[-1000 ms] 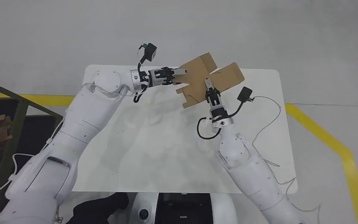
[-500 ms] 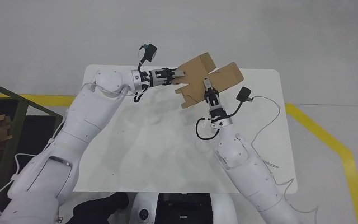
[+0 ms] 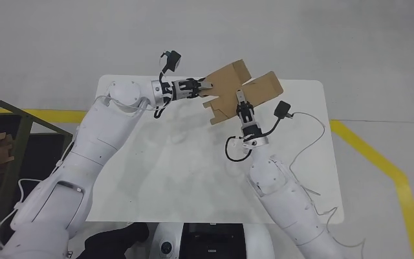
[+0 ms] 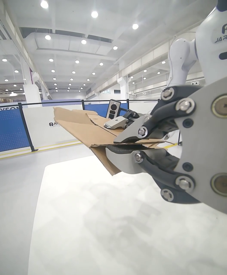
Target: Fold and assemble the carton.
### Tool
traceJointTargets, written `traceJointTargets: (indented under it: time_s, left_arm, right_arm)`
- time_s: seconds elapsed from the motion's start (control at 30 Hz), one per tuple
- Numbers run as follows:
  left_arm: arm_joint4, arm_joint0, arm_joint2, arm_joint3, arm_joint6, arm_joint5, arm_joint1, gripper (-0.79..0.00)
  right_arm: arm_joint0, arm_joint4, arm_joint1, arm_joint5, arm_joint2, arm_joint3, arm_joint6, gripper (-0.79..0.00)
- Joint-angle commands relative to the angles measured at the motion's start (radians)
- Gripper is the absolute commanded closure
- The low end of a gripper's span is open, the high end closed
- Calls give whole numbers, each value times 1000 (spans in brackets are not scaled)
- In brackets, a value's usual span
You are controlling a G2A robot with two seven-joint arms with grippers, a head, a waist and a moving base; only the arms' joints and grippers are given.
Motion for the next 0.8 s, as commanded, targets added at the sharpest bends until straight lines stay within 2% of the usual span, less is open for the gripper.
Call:
traceJointTargets:
  time_s: [0.0, 0.1, 0.17, 0.47, 0.77]
  left_arm:
    - [-2, 1, -4, -2, -4, 1, -1, 0]
    - [-2, 3, -9, -4, -9, 1, -2, 0]
    - [-3, 5, -12, -5, -12, -1, -3, 0]
    - [-5, 12, -30, -5, -26, -2, -6, 0]
    - [8, 16, -59, -1, -76, -31, -1, 0]
  right_arm:
    - [1, -6, -2, 1, 1, 3, -2, 0]
    - [2, -12, -7, 3, 2, 8, -2, -308]
    - [5, -13, -10, 5, 5, 15, -1, -785]
    - [0, 1, -20, -18, 40, 54, -15, -785]
    - [-28, 11, -6, -37, 163, 44, 31, -785]
